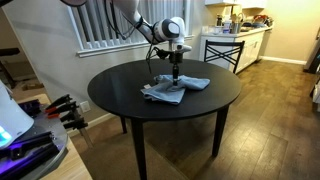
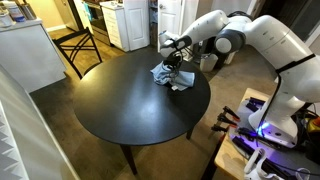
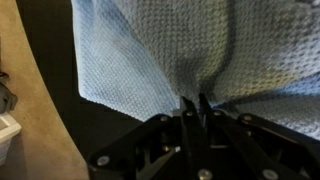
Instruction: Use the towel to wipe the table.
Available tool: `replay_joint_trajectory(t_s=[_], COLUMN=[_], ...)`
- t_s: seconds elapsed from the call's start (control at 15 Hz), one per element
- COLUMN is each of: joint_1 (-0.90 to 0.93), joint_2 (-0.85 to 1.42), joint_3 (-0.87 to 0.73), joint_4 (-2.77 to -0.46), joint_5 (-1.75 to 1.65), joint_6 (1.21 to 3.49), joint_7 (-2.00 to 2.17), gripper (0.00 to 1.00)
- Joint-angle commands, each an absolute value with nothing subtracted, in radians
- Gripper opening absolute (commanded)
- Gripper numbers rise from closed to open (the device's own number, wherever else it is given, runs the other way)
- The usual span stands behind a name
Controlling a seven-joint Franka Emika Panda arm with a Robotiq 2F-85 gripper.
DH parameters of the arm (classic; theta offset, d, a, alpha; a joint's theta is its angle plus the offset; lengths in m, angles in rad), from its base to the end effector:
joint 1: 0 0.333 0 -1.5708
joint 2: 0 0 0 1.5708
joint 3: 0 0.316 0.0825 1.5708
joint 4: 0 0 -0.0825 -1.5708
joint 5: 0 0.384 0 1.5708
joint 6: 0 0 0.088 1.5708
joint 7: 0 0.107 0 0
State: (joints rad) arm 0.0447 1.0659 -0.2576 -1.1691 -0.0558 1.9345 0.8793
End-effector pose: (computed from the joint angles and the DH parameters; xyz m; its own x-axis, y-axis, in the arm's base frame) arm 0.7187 -0.1096 0.1302 0.5723 -0.8196 0.0263 -0.7624 -0.5200 0.3853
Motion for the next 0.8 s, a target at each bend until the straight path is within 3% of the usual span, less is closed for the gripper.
replay_joint_trajectory(t_s=[0.0, 0.73], joint_1=[0.1, 0.435], joint_2=[1.056, 1.089], joint_3=[-0.188, 0.01], joint_4=[-1.161, -0.999], joint_5=[-0.081, -0.106], joint_6=[1.883, 1.771], joint_7=[0.827, 0.754], gripper=[0.02, 0.02])
